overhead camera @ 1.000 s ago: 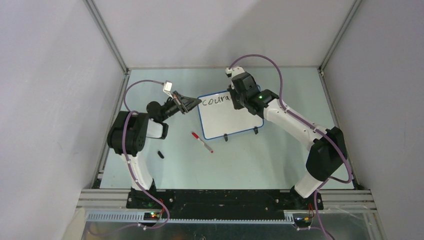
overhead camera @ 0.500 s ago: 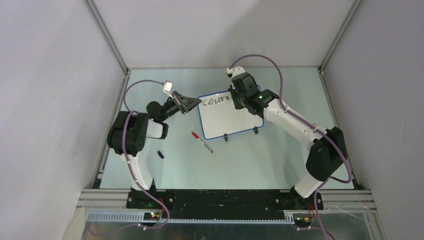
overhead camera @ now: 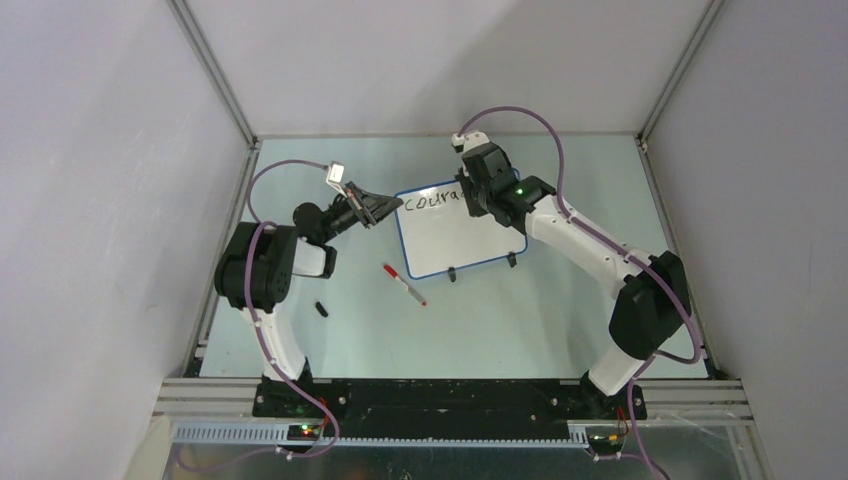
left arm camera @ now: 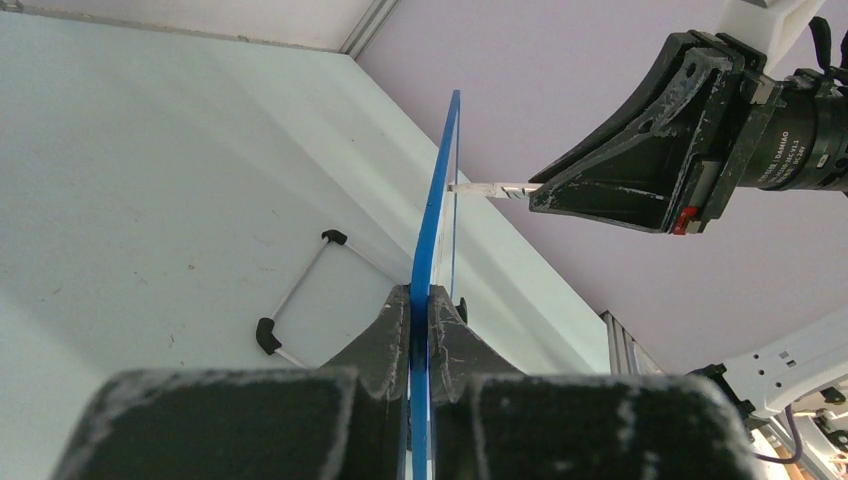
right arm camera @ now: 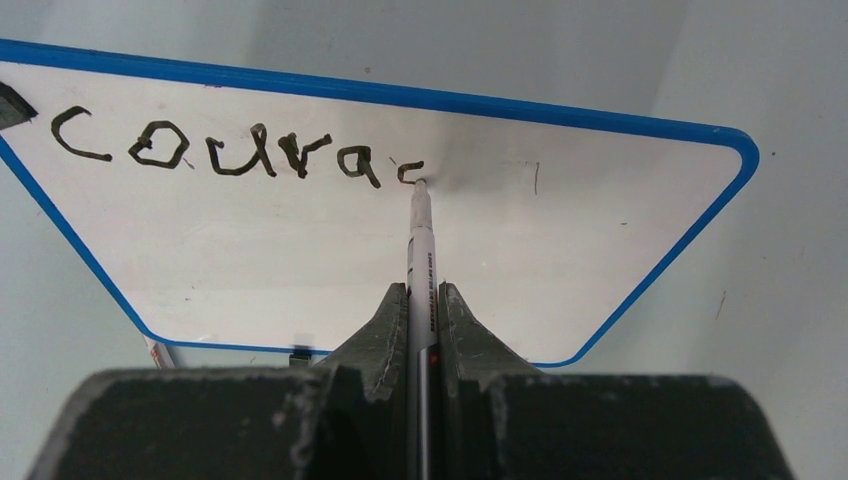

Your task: Write a sentence on the whiteboard

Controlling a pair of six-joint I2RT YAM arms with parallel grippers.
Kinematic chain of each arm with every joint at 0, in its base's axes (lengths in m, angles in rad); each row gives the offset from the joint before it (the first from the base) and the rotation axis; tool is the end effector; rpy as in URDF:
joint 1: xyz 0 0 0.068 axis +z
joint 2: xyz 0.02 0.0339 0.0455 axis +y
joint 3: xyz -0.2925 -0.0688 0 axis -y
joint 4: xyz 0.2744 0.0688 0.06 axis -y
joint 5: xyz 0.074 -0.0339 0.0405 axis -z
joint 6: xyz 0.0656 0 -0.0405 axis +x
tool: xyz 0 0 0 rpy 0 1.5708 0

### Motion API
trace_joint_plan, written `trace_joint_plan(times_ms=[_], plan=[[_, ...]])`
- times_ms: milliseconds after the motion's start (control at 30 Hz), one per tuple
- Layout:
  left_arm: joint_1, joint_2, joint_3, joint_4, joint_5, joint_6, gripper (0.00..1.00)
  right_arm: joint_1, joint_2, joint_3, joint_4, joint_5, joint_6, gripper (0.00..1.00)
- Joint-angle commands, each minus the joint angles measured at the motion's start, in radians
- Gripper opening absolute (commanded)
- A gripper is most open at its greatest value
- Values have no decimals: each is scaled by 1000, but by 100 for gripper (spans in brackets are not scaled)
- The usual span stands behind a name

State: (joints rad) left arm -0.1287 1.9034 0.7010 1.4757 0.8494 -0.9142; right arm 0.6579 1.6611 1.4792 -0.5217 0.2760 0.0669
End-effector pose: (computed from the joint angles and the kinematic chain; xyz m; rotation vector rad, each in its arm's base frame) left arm 0.3738 -0.0980 0.1873 0.2235 1.5302 -1.3934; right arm 0.3525 0.2498 0.3255 -0.5144 2.1841 0.0767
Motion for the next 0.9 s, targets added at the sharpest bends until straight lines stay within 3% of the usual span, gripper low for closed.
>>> trace_joint_plan(times_ms=[0,867], plan=[[-6,-51,-5,57,8,28,0,-7,20,62,17,12,-1,0],[-7,-50,-6,57,8,28,0,-9,12,52,12,15,3,0]])
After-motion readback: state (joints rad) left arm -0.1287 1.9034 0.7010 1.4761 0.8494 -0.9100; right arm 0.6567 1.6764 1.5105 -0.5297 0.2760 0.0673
